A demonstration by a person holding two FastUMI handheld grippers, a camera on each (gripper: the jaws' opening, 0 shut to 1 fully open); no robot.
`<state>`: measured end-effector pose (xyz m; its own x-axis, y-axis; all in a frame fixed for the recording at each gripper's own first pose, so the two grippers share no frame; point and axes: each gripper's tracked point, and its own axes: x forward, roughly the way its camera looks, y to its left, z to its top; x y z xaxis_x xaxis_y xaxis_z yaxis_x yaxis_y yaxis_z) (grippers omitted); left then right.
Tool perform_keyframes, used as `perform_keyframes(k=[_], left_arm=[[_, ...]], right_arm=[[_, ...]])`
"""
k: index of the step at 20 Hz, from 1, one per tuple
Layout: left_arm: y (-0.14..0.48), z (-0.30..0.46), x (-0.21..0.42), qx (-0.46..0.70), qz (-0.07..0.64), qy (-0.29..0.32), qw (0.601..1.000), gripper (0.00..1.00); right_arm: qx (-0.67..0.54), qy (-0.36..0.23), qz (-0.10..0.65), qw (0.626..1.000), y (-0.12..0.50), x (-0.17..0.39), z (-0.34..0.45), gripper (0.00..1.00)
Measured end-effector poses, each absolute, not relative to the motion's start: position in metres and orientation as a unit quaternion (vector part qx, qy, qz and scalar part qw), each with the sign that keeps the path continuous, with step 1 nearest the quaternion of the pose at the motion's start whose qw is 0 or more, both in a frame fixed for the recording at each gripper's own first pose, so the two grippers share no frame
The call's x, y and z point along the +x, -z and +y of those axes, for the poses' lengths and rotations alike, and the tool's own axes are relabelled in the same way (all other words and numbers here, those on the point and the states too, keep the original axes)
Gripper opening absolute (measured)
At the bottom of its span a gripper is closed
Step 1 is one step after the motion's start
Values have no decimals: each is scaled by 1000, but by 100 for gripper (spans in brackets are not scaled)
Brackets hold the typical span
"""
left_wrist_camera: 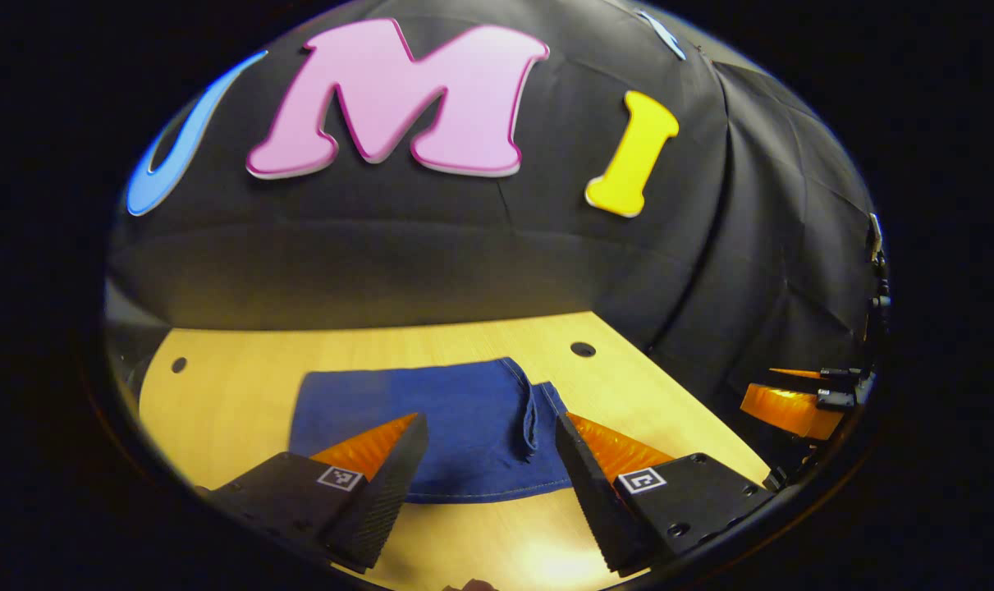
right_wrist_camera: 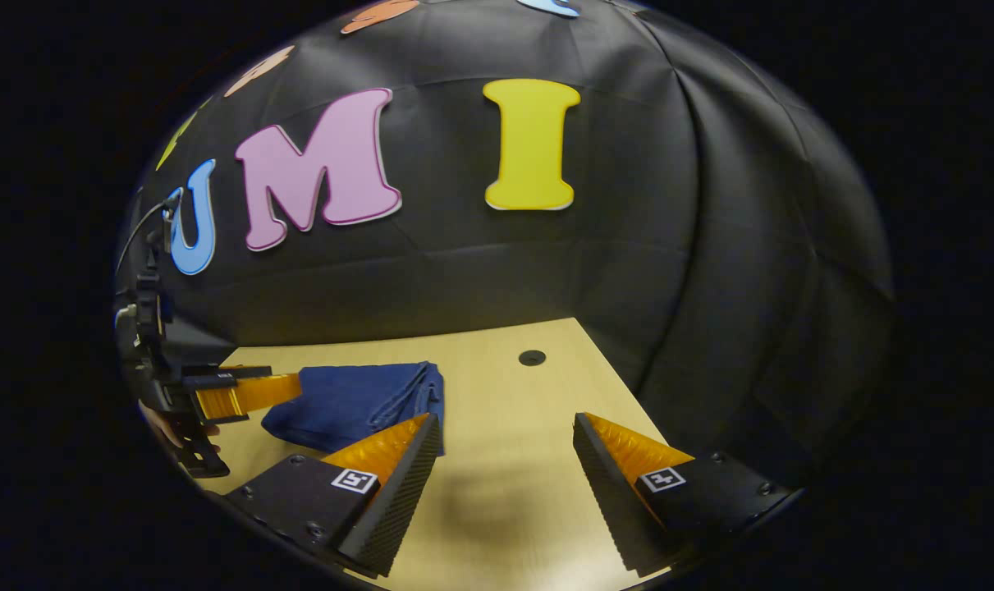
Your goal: Grasp the waist and the cuffs of the jeans and fold them to make the two legs overlap; first hold the waist and fold one-third of the jeans toward the cuffs, then hold the cuffs and fold the remaining one-third in the same direction to finish folding.
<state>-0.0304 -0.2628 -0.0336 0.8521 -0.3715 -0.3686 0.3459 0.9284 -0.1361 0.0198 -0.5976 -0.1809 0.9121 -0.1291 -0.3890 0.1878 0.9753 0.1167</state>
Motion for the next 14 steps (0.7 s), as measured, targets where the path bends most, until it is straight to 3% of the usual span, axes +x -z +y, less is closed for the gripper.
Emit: perform_keyframes(k=[7,14], left_arm=[[-77,-155,-121,-40,90,143,985,97],[-142,-63,-228,-8,7,103,995,96]], right_arm=[[51,53,141,987,101,-23,-508,99],[46,63,75,994,23,-98,-436,99]])
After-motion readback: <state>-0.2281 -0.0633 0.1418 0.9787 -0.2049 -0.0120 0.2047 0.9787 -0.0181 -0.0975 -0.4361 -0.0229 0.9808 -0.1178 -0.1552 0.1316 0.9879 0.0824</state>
